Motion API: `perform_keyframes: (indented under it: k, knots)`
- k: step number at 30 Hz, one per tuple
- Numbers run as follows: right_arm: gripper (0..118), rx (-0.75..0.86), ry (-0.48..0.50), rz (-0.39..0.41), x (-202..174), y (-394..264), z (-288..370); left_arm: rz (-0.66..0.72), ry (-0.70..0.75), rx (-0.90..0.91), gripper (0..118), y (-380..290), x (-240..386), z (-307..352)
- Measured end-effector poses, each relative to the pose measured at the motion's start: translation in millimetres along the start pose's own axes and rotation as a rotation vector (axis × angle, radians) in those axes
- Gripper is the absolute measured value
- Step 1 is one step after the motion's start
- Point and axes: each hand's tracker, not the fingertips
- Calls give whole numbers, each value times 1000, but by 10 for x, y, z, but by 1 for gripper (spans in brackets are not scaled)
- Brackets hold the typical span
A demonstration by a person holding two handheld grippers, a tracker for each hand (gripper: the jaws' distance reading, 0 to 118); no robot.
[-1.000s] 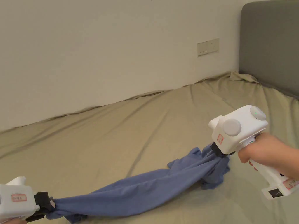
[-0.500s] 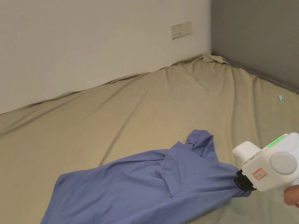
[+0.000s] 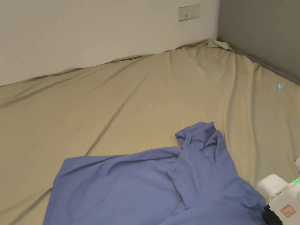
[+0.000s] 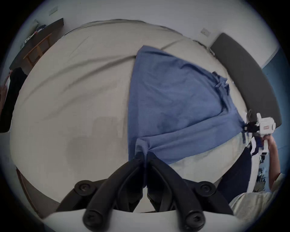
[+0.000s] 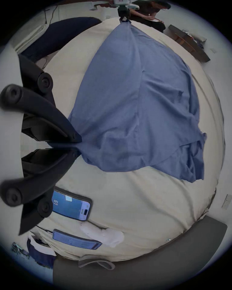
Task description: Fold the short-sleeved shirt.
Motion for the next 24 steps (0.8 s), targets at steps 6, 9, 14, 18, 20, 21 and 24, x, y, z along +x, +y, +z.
perform_keyframes:
  k: [6, 9, 14, 18, 20, 21, 24]
  knots:
    - [8, -98, -37, 36, -93, 33, -388, -75, 162, -105, 0, -38, 22, -533]
    - [8, -109, -38, 1, -83, 85, -435, -74, 194, -76, 0, -14, 103, -588]
    - [21, -107, -78, 30, -148, 104, -395, -152, 256, -33, 62, -67, 268, -507]
    - [115, 112, -125, 46, -104, 54, 288, 10, 121, 391, 117, -6, 396, 500]
    - [116, 334, -91, -59, -141, -19, 978, 96, 16, 554, 118, -26, 486, 990]
    - [118, 429, -69, -123, -164, -57, 1242, 129, -24, 612, 118, -59, 563, 1190]
    - [118, 655, -24, -237, -189, -181, 1464, 155, -114, 671, 118, -132, 825, 1169]
